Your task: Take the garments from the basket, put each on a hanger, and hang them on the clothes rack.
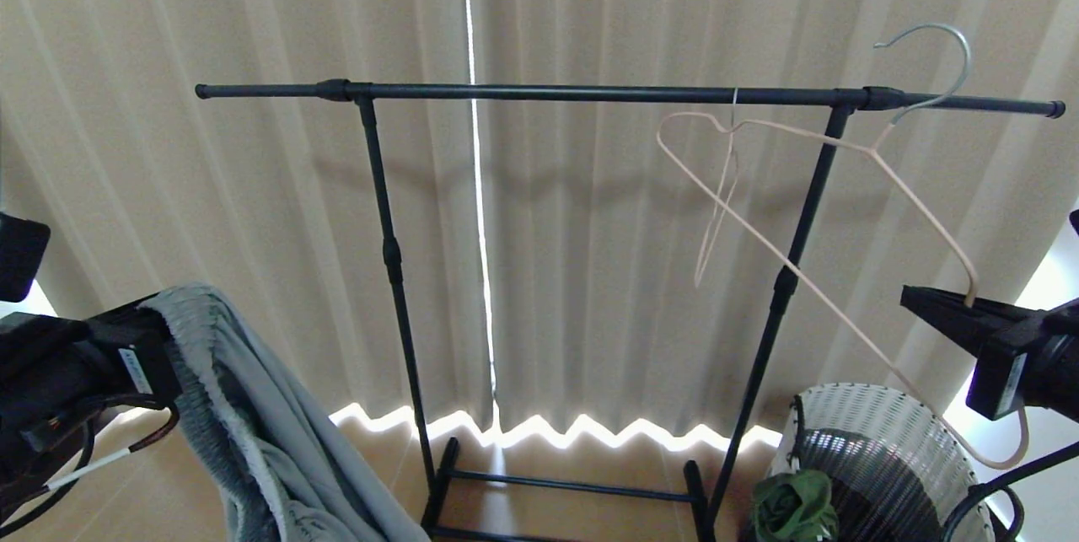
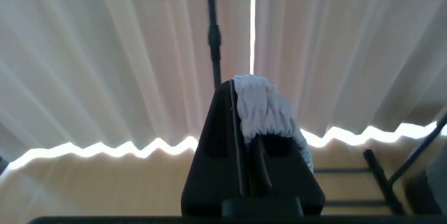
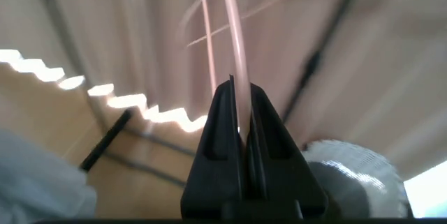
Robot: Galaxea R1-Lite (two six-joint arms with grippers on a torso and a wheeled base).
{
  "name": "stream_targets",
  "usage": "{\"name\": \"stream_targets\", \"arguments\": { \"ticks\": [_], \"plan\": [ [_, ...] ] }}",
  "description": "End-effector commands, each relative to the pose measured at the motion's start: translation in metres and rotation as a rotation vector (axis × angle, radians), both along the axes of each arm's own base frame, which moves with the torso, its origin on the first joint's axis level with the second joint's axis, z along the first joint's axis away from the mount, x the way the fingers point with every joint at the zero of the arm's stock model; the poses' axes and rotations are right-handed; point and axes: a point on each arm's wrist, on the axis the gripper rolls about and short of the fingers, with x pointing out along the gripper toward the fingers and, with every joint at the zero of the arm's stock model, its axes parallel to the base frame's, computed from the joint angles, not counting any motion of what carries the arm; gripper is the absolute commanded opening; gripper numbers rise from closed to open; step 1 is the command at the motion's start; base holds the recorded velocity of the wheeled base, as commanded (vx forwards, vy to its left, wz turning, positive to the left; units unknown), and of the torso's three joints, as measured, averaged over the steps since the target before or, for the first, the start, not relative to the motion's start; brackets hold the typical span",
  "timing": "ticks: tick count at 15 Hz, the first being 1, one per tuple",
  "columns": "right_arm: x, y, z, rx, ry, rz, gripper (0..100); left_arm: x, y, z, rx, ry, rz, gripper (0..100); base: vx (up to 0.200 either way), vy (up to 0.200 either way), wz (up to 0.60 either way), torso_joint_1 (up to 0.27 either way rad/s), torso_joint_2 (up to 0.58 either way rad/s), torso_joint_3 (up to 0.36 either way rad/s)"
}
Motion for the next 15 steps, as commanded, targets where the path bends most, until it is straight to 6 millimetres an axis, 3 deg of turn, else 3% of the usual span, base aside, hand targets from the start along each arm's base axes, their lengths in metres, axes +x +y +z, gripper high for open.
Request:
{"name": "stream_targets", "arguments": {
  "ticks": [1,6,9,11,15],
  "plan": [
    [-0.006,0.008,-0.009,-0.007,0.031,0.085,0,0.003,-0.004,0.002,0.032,-0.006,-0.026,0,0.000,0.000,0.00,0.000,0.00,0.000],
    [-0.011,0.028,-0.025,-0.042,0.100,0.212,0,0.014,-0.006,0.012,0.083,-0.028,-0.022,0,0.000,0.000,0.00,0.000,0.00,0.000],
    [-0.006,0.040,-0.035,-0.063,0.152,0.259,0,0.039,-0.013,0.005,0.096,0.034,-0.003,0,0.000,0.000,0.00,0.000,0.00,0.000],
    [-0.006,0.048,-0.038,-0.068,0.170,0.298,0,0.068,-0.025,0.006,0.114,0.051,0.055,0,0.000,0.000,0.00,0.000,0.00,0.000],
    [-0.010,0.064,-0.042,-0.012,0.227,0.400,0,0.095,-0.051,0.008,0.117,0.049,0.066,0,0.000,0.000,0.00,0.000,0.00,0.000]
  ]
}}
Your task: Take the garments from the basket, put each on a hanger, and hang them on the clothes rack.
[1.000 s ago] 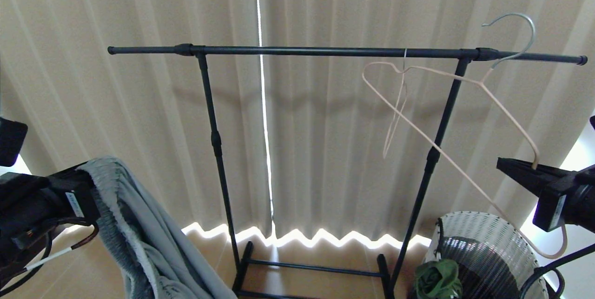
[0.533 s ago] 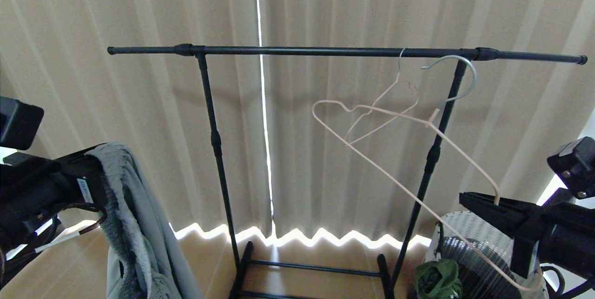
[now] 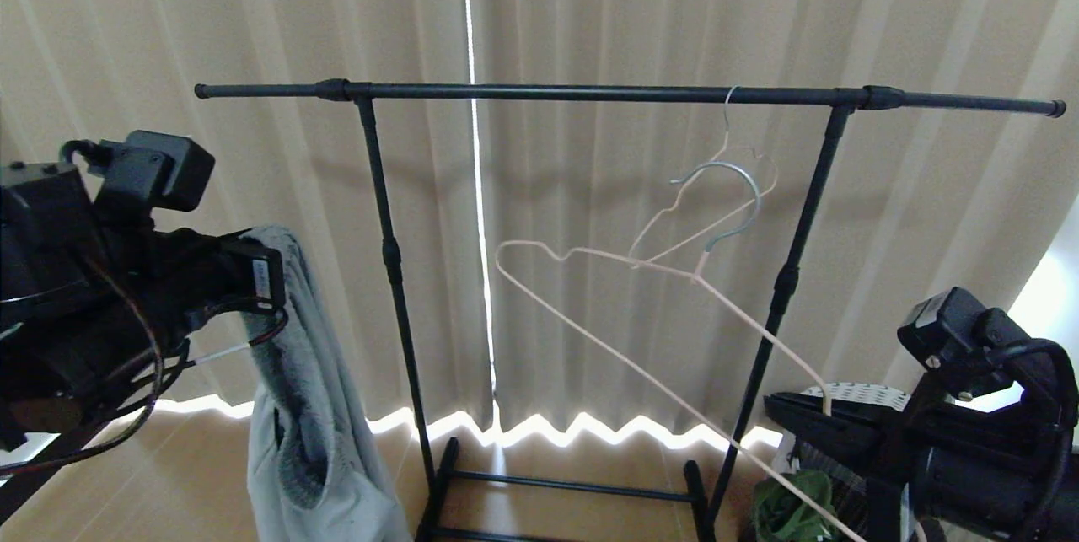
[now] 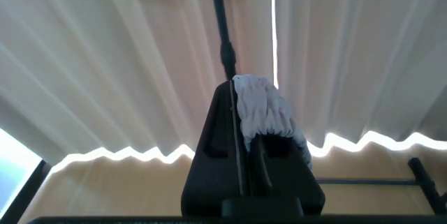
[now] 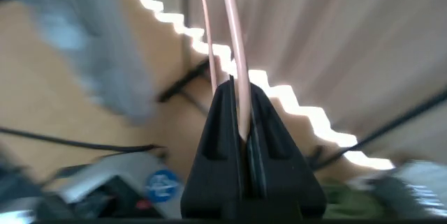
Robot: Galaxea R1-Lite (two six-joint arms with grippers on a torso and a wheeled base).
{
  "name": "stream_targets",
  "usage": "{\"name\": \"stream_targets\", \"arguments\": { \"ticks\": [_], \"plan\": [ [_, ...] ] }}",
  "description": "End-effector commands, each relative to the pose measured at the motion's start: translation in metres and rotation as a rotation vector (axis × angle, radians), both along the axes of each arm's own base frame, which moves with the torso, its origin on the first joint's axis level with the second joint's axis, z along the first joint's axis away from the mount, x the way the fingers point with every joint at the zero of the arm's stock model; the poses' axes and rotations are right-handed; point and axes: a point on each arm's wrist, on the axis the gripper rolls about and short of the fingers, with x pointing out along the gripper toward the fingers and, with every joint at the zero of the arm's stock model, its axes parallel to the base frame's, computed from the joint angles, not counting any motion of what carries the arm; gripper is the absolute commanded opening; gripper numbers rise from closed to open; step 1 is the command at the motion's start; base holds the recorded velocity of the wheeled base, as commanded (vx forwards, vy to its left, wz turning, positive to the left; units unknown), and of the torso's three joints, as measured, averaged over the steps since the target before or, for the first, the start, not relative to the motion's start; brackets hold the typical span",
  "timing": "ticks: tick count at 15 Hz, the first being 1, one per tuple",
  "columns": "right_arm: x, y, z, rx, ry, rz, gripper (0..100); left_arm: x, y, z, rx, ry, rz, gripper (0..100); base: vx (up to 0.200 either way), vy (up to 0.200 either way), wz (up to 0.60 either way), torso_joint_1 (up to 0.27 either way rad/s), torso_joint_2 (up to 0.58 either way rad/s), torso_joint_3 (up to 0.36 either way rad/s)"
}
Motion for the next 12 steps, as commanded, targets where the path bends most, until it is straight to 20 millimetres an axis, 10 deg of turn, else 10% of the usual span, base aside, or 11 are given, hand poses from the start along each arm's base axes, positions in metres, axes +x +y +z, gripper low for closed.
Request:
{"name": "stream_targets", "arguments": {
  "ticks": [1,6,12],
  "plan": [
    [0.001,0.011,-0.005,0.017,0.049,0.035,0,0.025,-0.021,-0.008,-0.009,0.031,-0.001,0,0.000,0.000,0.00,0.000,0.00,0.000],
    [-0.013,0.024,-0.006,0.074,0.084,0.126,0,0.066,-0.060,-0.010,-0.068,0.038,0.120,0,0.000,0.000,0.00,0.000,0.00,0.000],
    [-0.021,0.040,0.000,0.117,0.105,0.192,0,0.063,-0.080,-0.004,-0.070,0.012,0.105,0,0.000,0.000,0.00,0.000,0.00,0.000]
  ]
}}
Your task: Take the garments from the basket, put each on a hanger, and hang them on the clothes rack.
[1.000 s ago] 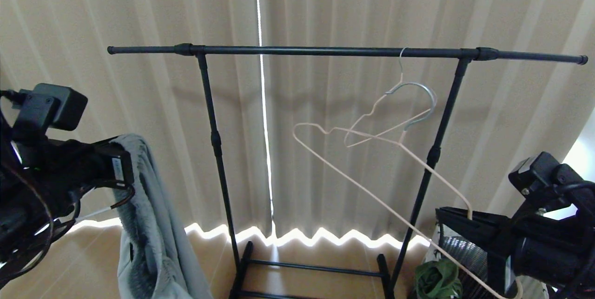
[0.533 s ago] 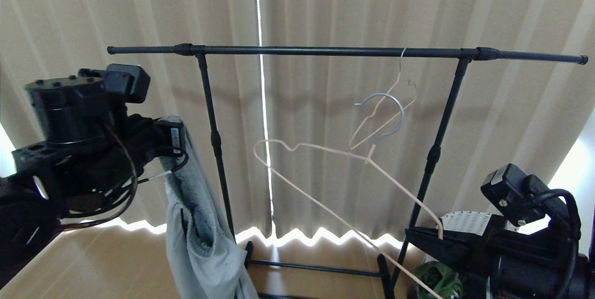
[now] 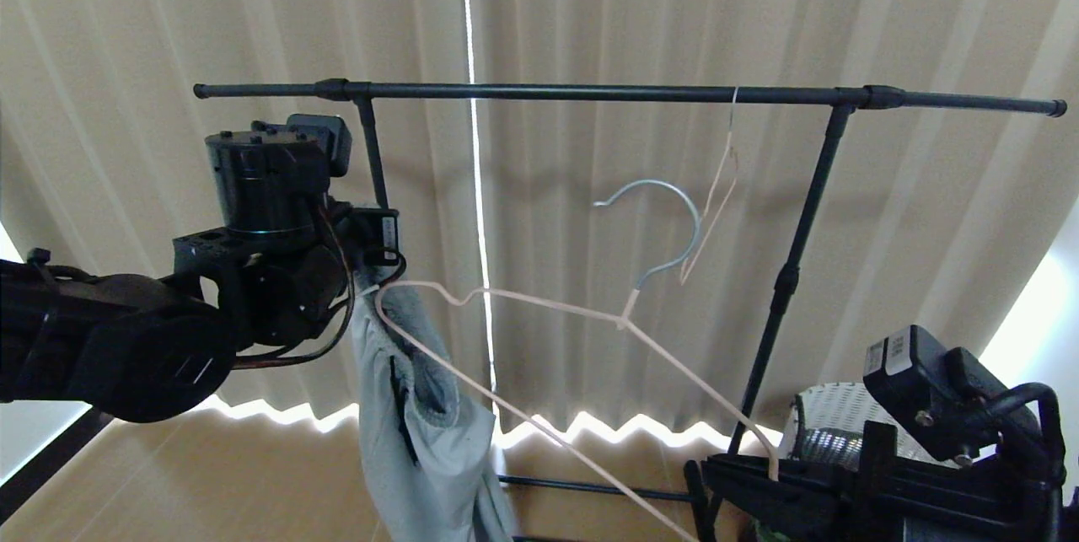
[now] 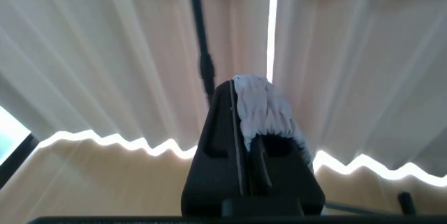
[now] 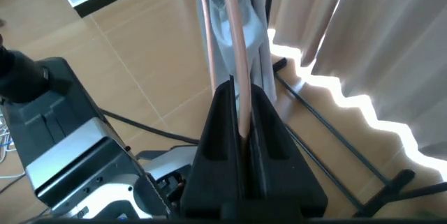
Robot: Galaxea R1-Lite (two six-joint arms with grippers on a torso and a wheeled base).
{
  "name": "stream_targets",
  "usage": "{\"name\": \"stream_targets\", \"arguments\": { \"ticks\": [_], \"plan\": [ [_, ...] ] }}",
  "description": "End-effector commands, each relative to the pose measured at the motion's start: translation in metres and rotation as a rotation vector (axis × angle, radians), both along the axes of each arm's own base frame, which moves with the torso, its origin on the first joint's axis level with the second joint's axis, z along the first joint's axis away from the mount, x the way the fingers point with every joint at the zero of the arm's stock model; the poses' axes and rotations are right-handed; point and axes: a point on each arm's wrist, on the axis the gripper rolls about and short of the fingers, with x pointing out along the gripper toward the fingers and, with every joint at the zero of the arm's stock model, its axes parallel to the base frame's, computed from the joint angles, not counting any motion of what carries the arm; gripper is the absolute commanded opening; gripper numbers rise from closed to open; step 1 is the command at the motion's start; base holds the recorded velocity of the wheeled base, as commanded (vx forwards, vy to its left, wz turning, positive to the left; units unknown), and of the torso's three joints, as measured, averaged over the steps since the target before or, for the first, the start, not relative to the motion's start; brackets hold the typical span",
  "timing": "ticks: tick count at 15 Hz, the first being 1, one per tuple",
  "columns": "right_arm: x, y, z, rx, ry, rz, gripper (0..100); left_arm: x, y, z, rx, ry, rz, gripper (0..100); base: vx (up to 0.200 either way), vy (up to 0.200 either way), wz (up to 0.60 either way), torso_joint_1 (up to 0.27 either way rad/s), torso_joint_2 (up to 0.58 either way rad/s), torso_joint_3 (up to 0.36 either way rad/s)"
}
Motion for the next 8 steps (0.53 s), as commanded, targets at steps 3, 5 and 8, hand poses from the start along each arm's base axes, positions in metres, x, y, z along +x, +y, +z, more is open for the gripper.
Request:
{"name": "stream_targets", "arguments": {
  "ticks": [3,5,8],
  "plan": [
    [0.011,0.016,-0.002,-0.013,0.027,-0.009,0,-0.005,-0.008,0.003,-0.003,-0.007,-0.027,0,0.000,0.000,0.00,0.000,0.00,0.000],
    [0.017,0.024,-0.004,-0.013,0.063,-0.026,0,-0.008,-0.006,0.006,0.001,0.000,-0.027,0,0.000,0.000,0.00,0.000,0.00,0.000],
    [0.029,0.037,-0.011,-0.021,0.110,-0.073,0,-0.017,-0.002,0.015,0.003,0.004,-0.025,0,0.000,0.000,0.00,0.000,0.00,0.000]
  ]
}}
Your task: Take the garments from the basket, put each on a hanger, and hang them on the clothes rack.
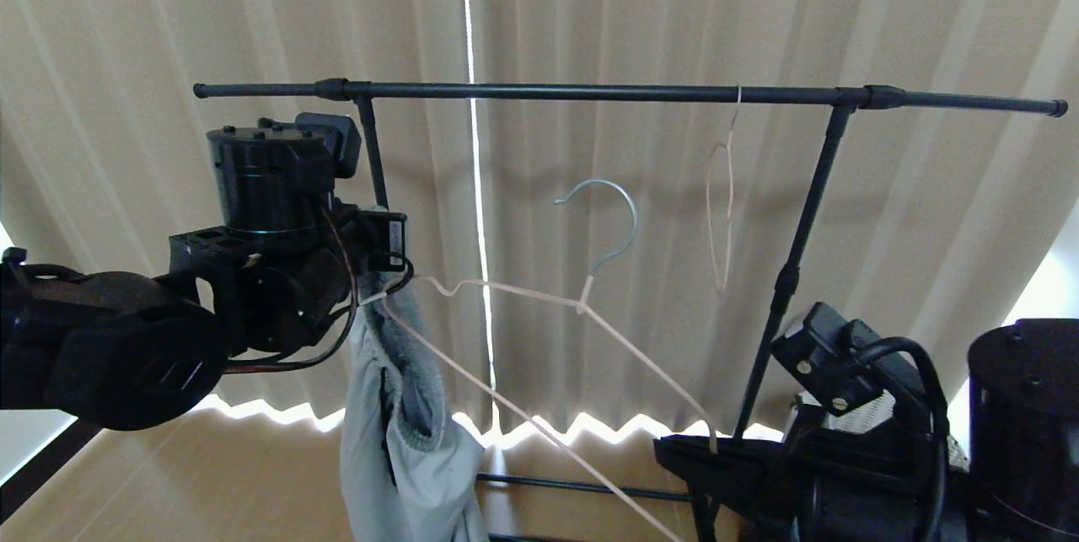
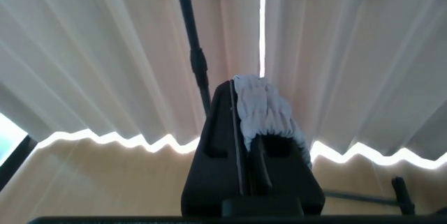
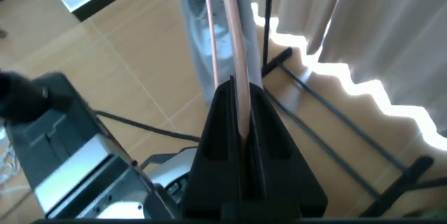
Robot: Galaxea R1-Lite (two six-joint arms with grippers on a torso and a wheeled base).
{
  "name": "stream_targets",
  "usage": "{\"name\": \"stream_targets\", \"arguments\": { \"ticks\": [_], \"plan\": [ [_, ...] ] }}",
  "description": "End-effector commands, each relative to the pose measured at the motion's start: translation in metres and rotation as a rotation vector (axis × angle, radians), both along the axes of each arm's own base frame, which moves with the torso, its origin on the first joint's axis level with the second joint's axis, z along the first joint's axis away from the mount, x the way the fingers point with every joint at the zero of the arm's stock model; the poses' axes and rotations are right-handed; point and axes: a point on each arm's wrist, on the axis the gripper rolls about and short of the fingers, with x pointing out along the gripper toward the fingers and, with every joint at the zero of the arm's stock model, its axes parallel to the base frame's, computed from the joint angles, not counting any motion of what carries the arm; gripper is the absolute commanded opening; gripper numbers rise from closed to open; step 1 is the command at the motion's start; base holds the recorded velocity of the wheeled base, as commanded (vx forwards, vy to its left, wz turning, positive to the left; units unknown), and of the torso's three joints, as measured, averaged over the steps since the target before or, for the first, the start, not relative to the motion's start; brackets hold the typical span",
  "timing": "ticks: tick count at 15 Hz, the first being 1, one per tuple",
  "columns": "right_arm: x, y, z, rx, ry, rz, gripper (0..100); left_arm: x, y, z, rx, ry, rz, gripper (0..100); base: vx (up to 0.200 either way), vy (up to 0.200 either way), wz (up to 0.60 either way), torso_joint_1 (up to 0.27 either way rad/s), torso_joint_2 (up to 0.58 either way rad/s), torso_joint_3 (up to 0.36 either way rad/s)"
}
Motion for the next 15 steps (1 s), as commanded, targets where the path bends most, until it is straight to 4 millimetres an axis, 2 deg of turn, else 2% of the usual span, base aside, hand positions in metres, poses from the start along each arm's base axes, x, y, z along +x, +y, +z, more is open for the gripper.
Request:
{"name": "stream_targets", "arguments": {
  "ticks": [1,5,11,15],
  "plan": [
    [0.012,0.015,-0.009,-0.029,0.035,-0.034,0,-0.011,0.005,0.014,-0.011,-0.020,0.000,0,0.000,0.000,0.00,0.000,0.00,0.000],
    [0.031,0.036,-0.004,0.018,0.040,-0.126,0,-0.014,0.008,0.014,-0.018,-0.002,0.006,0,0.000,0.000,0.00,0.000,0.00,0.000],
    [0.018,0.045,-0.004,0.021,0.045,-0.066,0,-0.013,0.008,0.014,-0.062,0.007,0.017,0,0.000,0.000,0.00,0.000,0.00,0.000],
    [0.018,0.046,-0.003,0.066,0.014,-0.060,0,-0.013,0.011,0.013,-0.048,0.004,0.079,0,0.000,0.000,0.00,0.000,0.00,0.000]
  ]
}}
